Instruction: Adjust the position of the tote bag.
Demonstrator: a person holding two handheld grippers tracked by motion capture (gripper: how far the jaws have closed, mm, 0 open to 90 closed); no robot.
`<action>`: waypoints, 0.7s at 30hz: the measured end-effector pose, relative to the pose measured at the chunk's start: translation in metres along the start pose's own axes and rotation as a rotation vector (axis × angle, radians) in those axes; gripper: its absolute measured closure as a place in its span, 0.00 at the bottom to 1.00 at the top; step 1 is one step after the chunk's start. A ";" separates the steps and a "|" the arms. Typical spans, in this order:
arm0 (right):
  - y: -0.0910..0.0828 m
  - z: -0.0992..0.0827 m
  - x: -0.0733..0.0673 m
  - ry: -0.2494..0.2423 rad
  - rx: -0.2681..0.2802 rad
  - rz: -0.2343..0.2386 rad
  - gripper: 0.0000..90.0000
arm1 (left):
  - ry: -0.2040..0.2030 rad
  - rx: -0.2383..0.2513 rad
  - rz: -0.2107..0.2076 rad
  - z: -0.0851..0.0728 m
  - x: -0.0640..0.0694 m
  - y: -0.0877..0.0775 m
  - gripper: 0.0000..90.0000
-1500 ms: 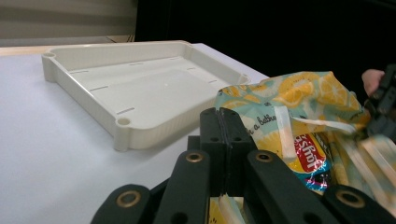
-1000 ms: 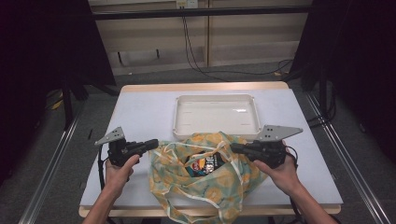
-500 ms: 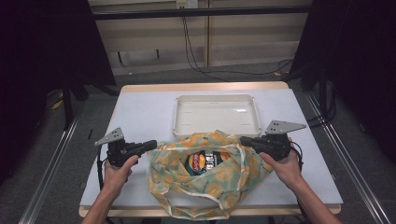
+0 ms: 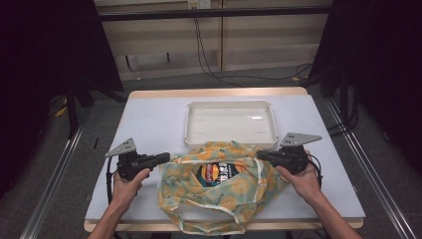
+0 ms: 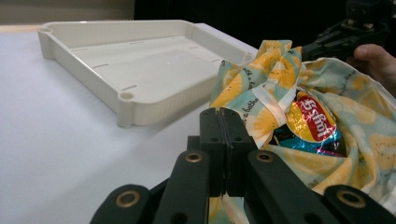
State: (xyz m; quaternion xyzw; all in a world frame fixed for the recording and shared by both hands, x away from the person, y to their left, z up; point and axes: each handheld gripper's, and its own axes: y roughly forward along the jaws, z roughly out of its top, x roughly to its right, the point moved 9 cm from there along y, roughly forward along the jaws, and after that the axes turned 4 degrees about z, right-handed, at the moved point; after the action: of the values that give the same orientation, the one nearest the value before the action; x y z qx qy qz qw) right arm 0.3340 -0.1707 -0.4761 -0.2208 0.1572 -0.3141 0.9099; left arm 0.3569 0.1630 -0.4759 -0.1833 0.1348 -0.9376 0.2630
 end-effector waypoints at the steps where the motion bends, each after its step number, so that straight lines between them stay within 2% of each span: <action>1: 0.000 -0.001 0.002 0.009 -0.002 -0.001 1.00 | 0.003 0.001 -0.008 0.000 0.000 0.001 0.99; 4: 0.004 -0.004 0.008 0.032 -0.009 -0.011 1.00 | -0.009 0.029 -0.012 0.003 0.000 0.006 0.98; 8: 0.006 -0.003 0.009 0.029 -0.001 0.005 1.00 | -0.022 0.041 -0.010 0.007 -0.004 0.010 0.96; 9: 0.006 -0.003 0.007 0.029 0.000 0.015 0.98 | -0.018 0.035 0.000 0.006 -0.003 0.011 0.94; 10: 0.006 -0.003 0.005 0.026 0.005 0.021 0.93 | -0.019 0.033 -0.009 0.006 -0.002 0.012 0.94; 11: 0.005 -0.001 0.003 0.027 0.011 0.025 0.86 | -0.019 0.033 -0.009 0.006 -0.002 0.012 0.95; 12: 0.003 0.001 -0.002 0.037 0.016 0.051 0.80 | -0.018 0.032 -0.007 0.007 0.000 0.013 0.97; 14: -0.001 0.008 -0.012 0.021 0.032 0.072 0.74 | -0.019 0.033 -0.008 0.010 0.002 0.015 0.99; 15: -0.005 0.014 -0.019 -0.005 0.041 0.074 0.72 | -0.025 0.037 -0.004 0.011 0.003 0.017 0.99; 16: -0.005 0.014 -0.019 -0.005 0.041 0.074 0.72 | -0.025 0.037 -0.004 0.011 0.003 0.017 1.00; 17: -0.010 0.022 -0.029 -0.011 0.075 0.109 0.68 | -0.027 0.030 -0.012 0.012 0.006 0.021 1.00; 19: -0.013 0.027 -0.036 -0.023 0.085 0.112 0.65 | -0.020 0.019 -0.008 0.012 0.009 0.024 1.00; 21: -0.013 0.032 -0.043 -0.037 0.096 0.136 0.63 | -0.015 0.012 -0.015 0.014 0.011 0.026 1.00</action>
State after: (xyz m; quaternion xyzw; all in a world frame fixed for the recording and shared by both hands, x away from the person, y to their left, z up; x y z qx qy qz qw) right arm 0.3086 -0.1427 -0.4362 -0.1717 0.1397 -0.2547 0.9414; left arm 0.3651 0.1331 -0.4697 -0.1895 0.1256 -0.9390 0.2580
